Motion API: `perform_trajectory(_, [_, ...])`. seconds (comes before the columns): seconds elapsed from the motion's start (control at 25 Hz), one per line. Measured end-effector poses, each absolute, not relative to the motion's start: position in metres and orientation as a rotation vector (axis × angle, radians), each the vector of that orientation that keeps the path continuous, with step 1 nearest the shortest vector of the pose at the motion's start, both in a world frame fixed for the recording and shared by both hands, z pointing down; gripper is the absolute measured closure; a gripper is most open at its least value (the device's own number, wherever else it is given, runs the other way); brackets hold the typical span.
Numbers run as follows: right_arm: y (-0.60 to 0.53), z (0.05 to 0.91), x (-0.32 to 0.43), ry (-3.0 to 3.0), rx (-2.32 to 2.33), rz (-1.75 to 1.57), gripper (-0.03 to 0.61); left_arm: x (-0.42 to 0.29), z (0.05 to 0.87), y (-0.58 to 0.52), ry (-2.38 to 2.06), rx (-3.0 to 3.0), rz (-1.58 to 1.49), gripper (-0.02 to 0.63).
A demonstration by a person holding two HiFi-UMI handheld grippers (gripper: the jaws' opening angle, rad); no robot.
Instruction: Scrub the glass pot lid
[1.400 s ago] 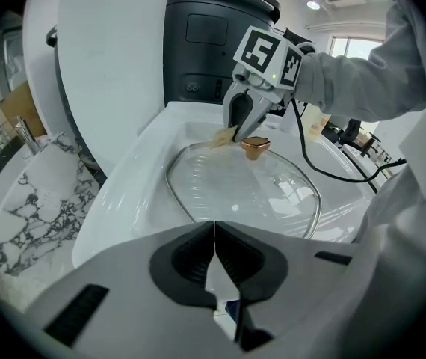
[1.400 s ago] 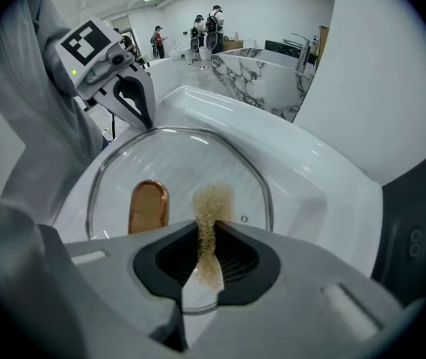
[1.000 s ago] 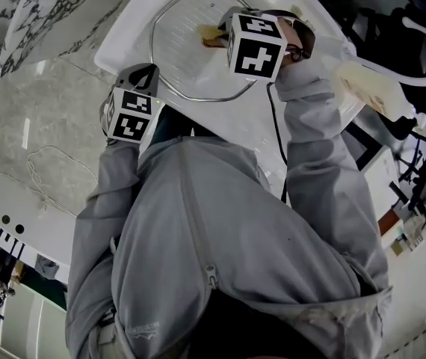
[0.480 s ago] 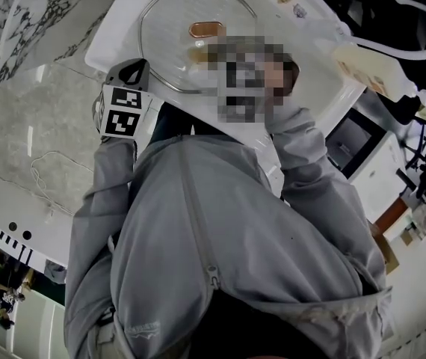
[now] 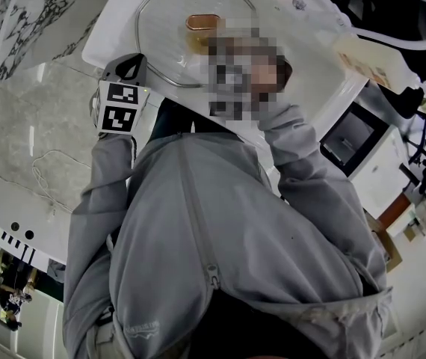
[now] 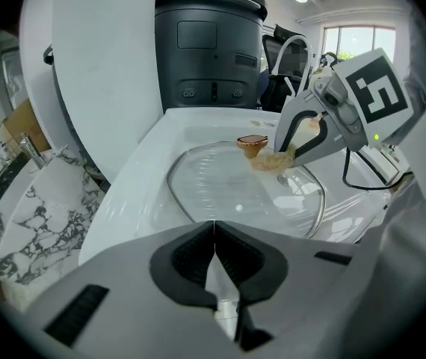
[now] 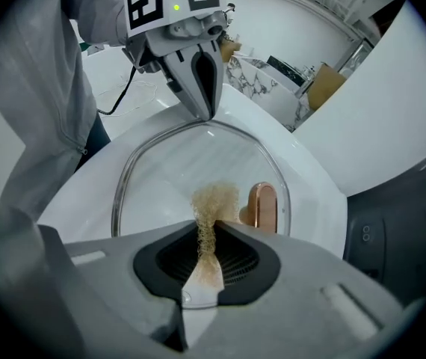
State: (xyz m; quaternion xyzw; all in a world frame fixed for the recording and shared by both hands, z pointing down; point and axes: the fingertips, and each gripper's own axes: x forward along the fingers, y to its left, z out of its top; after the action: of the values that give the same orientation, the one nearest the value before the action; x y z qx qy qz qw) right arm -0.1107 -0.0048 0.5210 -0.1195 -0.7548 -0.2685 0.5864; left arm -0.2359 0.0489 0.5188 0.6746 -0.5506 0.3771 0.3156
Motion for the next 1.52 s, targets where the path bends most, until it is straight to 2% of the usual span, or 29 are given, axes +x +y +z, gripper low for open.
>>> perform_trajectory(0.56, [0.058,0.52,-0.071,-1.72,-0.478,-0.517,0.532,-0.236,0.52,0.049,-1.46,1.776,1.012,0.607])
perform_trajectory(0.8, [0.079,0.496,-0.056,-1.75,-0.587,-0.285,0.532,-0.227,0.51,0.043,-1.392,1.827,1.108,0.606])
perform_trajectory(1.24, [-0.014,0.47,-0.032,-1.891,-0.323,-0.104,0.532,-0.159,0.457,-0.047,-1.259,2.187,1.187,0.603])
perform_trajectory(1.28, [-0.022,0.47,-0.031,-1.896,-0.299,-0.094,0.532,-0.154,0.457,-0.052,-1.232,2.207,1.203,0.588])
perform_trajectory(1.36, [-0.038,0.472,-0.032,-1.908,-0.249,-0.081,0.532,-0.145,0.462,-0.061,-1.147,2.237,1.247,0.419])
perform_trajectory(1.52, [-0.075,0.48,-0.037,-1.931,-0.12,-0.102,0.532,-0.129,0.481,-0.076,-1.006,2.26,1.382,0.417])
